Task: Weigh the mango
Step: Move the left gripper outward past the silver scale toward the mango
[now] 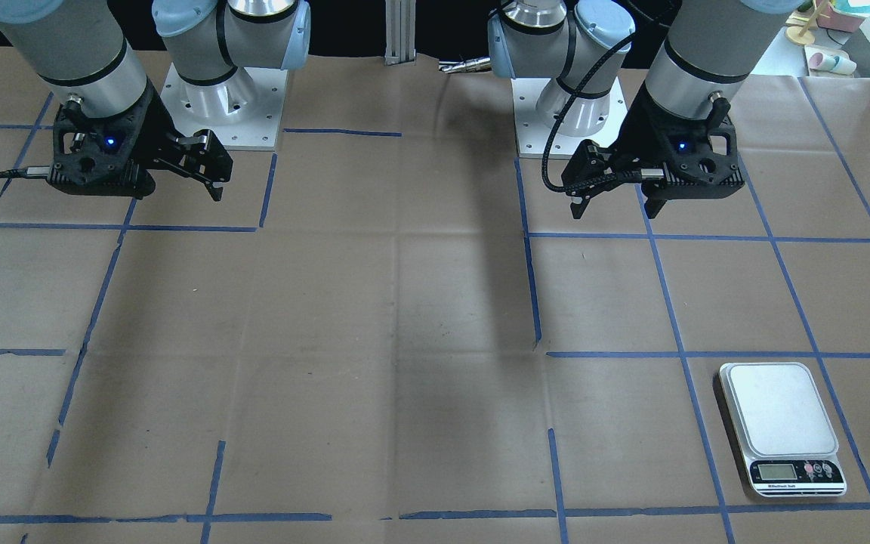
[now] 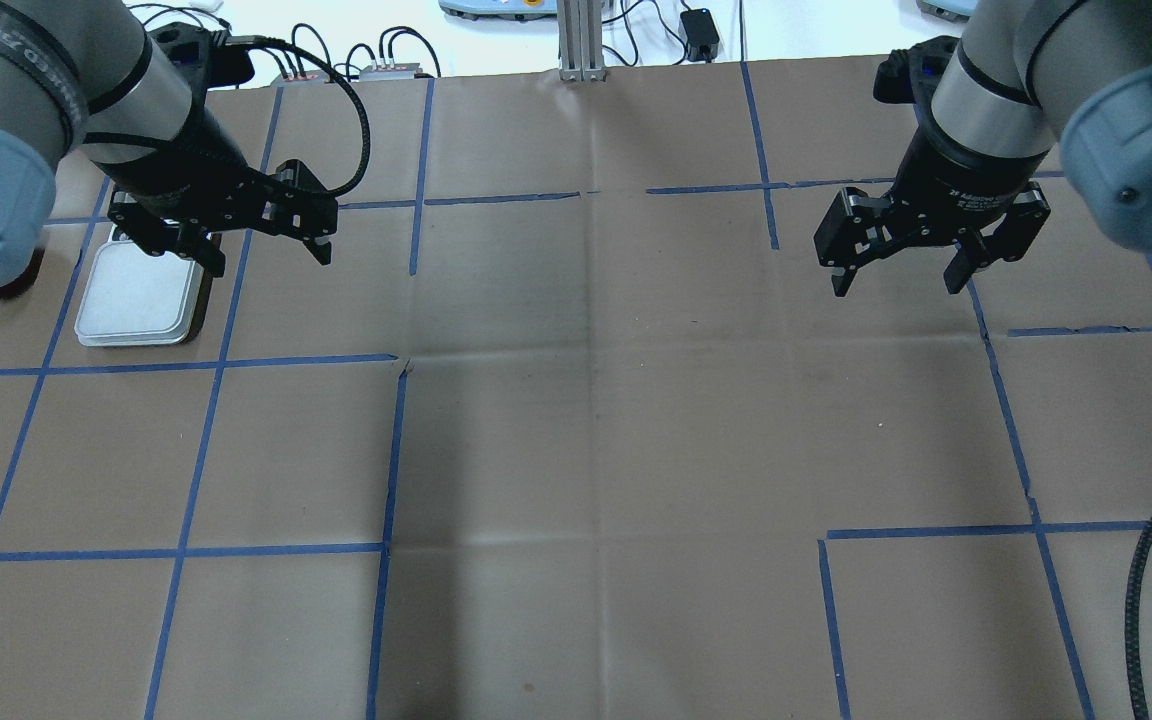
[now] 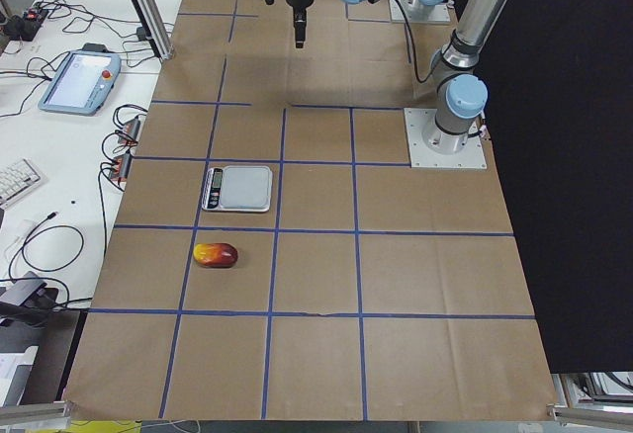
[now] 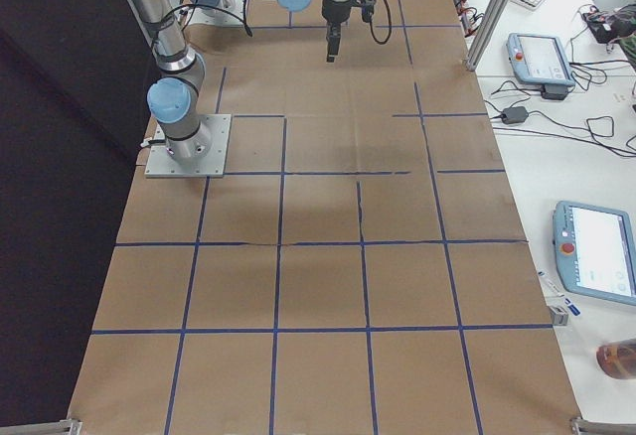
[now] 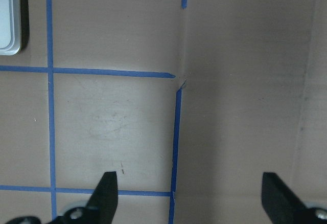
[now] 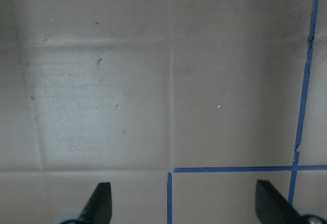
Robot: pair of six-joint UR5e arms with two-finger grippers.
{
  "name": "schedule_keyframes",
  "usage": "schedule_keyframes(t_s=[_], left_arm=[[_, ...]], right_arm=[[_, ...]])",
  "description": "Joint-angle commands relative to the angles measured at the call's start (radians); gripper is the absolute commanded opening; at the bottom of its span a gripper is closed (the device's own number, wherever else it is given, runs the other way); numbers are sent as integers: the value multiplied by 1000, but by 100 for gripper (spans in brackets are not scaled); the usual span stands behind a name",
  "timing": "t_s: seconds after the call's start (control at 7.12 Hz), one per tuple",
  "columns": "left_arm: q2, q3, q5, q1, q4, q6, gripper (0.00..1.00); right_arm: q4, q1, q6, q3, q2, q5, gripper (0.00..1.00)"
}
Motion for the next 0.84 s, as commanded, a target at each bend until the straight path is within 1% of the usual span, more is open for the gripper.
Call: schedule_keyframes(t_s=[0.0, 0.28, 0.42, 0.7], left_arm=[[-1, -4, 0, 15, 3, 24, 100], [-2, -4, 1, 29, 7, 61, 100], [-5, -4, 2, 69, 8, 123, 100], [-42, -4, -5, 266, 10, 281, 100]], right_arm=[[0, 0, 0, 0, 0, 0, 100], [0, 0, 0, 0, 0, 0, 100], [0, 0, 0, 0, 0, 0, 100], [0, 0, 0, 0, 0, 0, 100]])
